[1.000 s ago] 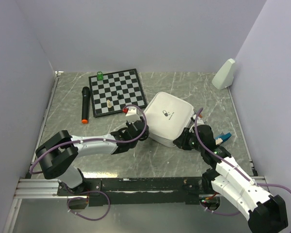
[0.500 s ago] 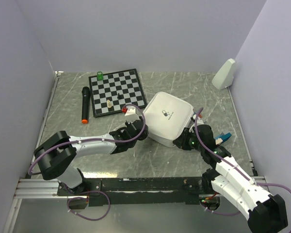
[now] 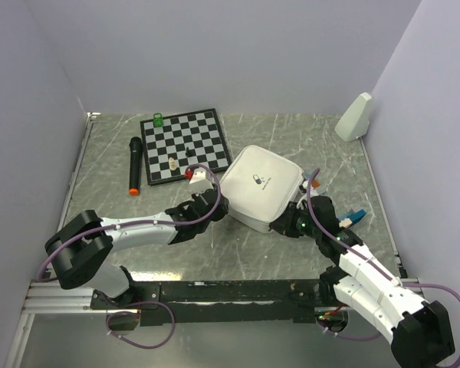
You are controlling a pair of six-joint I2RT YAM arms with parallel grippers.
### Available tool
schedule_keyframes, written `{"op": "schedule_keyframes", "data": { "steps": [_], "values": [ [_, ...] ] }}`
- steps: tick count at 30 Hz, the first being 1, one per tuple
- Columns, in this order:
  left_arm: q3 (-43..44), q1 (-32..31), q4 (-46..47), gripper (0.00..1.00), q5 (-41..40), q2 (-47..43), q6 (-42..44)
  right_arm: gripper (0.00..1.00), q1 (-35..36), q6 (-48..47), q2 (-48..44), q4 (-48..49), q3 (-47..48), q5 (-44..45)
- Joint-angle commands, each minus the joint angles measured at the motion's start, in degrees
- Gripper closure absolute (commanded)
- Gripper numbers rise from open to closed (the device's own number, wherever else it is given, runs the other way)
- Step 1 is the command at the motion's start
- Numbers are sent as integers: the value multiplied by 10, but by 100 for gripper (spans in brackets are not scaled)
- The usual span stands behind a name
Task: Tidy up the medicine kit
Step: Adjust the medicine box at the center of the board.
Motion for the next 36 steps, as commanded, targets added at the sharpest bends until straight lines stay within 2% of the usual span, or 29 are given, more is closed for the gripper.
{"op": "schedule_keyframes", "data": {
  "steps": [1,2,3,8,14,21,26,32,36],
  "values": [
    [-21,0,-65,78,10,-9,12,82,1,-5,19,-14,-14,-7],
    [-21,0,-64,77,10,-8,12,73,1,-5,21,-14,-15,-7],
    [-20,0,-64,77,11,-8,12,69,1,-5,19,-10,-16,-10],
    [-20,0,-59,75,14,-7,14,52,1,-1,18,-3,-17,-9],
    [-18,0,-61,75,15,-6,18,51,1,2,15,5,-16,11],
    [-17,0,-65,74,11,-8,21,36,1,-29,-27,-15,-3,55],
    [-15,0,-67,74,8,-7,21,37,1,-47,-11,-13,13,72],
    [-13,0,-65,75,10,-7,34,44,1,-65,14,22,27,73],
    [-11,0,-60,75,13,-6,48,45,1,-79,10,39,26,84]
  ]
}}
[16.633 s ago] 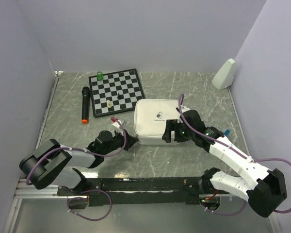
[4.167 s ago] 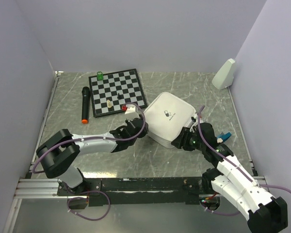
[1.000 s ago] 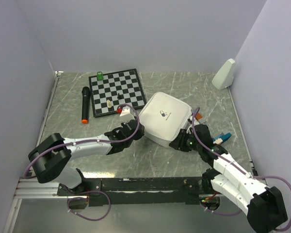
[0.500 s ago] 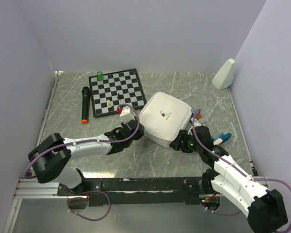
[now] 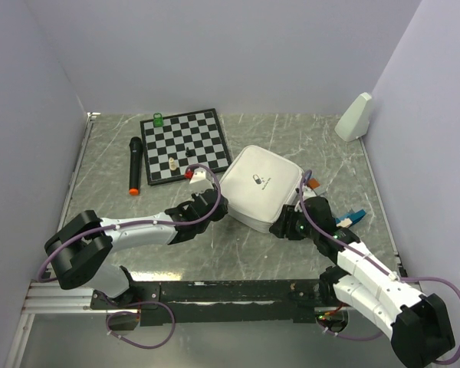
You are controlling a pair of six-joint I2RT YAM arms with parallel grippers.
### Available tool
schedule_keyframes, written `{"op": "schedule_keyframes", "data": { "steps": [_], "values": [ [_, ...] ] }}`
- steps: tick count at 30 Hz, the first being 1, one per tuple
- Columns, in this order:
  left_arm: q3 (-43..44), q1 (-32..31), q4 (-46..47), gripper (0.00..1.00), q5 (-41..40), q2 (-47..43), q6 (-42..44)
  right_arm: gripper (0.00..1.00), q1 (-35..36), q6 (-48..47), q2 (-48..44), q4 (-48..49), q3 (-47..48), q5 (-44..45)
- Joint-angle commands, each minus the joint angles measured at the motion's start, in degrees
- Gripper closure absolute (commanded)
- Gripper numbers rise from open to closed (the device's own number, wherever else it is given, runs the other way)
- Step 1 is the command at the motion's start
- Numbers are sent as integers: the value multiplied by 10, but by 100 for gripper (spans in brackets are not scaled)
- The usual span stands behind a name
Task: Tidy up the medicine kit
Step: Adjust the medicine box at the center of the board.
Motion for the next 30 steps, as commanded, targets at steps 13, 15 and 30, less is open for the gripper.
{"op": "schedule_keyframes", "data": {
  "steps": [13,15,30],
  "values": [
    [-10,38,-31,63,40,-48,92,14,-4,17,-49,-32,94,28],
    [-1,43,-33,49,41,-60,112,5,-5,30,-52,-48,109,38],
    [-105,44,89,39,254,-175,109,26,-118,72,141,-91,188,60]
  ]
}}
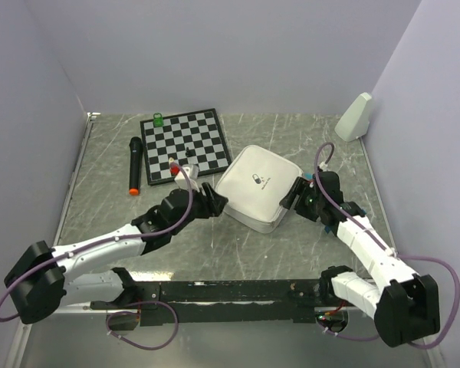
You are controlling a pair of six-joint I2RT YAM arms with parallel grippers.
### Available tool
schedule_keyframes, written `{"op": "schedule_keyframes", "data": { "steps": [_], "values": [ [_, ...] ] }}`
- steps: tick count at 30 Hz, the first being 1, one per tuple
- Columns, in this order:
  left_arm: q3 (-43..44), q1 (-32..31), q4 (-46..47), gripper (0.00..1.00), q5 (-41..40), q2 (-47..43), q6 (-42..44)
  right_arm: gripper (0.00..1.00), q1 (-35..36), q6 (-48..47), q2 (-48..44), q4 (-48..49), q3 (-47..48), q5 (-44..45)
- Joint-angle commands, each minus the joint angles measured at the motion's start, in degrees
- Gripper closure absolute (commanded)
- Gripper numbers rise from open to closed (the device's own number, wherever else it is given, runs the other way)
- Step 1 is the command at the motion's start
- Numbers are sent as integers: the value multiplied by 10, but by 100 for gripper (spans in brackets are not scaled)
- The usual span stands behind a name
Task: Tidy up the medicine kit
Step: Adjust the medicine box at the center of the board.
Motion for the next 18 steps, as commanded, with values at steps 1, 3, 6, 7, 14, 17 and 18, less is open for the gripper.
{"op": "schedule_keyframes", "data": {
  "steps": [1,3,6,7,14,17,18],
  "values": [
    [-32,-4,74,39,111,35,-8,30,-21,5,36,-2,35,-1],
    [-32,-4,94,40,125,66,-10,42,-27,5,45,20,29,-18],
    [-16,-4,119,40,144,110,-5,58,-29,8,56,53,19,-43],
    [-6,-5,124,41,149,127,1,61,-29,9,61,59,14,-51],
    [58,-1,91,43,113,205,11,70,-28,20,66,93,-31,-100],
    [65,9,95,44,105,212,15,73,-25,34,68,113,-57,-129],
    [66,13,96,44,102,212,18,73,-21,40,69,120,-63,-137]
  ]
}}
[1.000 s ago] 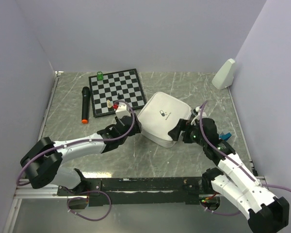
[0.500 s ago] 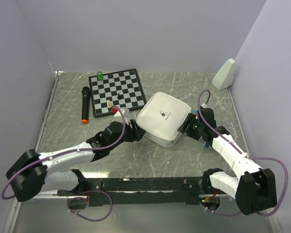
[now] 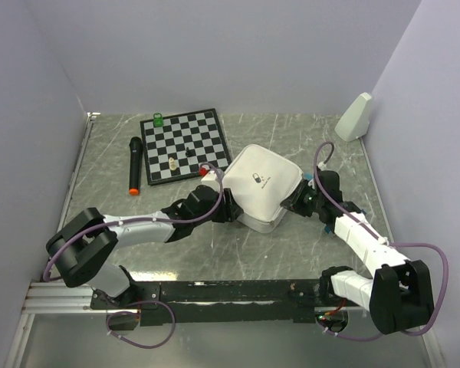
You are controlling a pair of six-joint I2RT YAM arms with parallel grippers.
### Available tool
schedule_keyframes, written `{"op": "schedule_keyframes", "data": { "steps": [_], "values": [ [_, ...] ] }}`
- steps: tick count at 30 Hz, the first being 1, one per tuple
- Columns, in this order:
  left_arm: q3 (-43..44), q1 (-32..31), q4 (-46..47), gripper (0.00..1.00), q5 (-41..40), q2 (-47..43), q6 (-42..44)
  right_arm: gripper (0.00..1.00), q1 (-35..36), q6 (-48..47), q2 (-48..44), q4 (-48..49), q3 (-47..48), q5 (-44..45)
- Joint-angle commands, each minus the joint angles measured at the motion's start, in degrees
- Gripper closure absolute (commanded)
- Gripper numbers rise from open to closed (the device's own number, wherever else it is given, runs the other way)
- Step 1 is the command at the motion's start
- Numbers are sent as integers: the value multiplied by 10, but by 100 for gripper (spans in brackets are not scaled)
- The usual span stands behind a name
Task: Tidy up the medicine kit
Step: Adjust the medicine box at the center of the board.
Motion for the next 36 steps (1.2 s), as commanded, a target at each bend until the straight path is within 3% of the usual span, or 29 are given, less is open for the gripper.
{"op": "schedule_keyframes", "data": {
  "steps": [1,12,17,21,24,28,36],
  "values": [
    [22,16,21,44,-19,2,18,74,16,28,10,33,-44,-59],
    [-27,60,-4,40,-56,-90,36,74,142,96,15,69,-58,-46],
    [-76,41,5,36,-72,-178,11,53,143,67,-45,18,-34,-4],
    [-74,-54,-51,31,-180,-223,-23,42,143,27,-67,-45,6,33],
    [-37,-125,-96,28,-253,-188,-72,40,142,7,-76,-64,23,55],
    [68,-194,-224,21,-351,-73,-130,39,140,-7,-76,-85,47,80],
    [252,-221,-452,16,-461,109,-256,37,112,-24,-66,-89,53,86]
  ]
}}
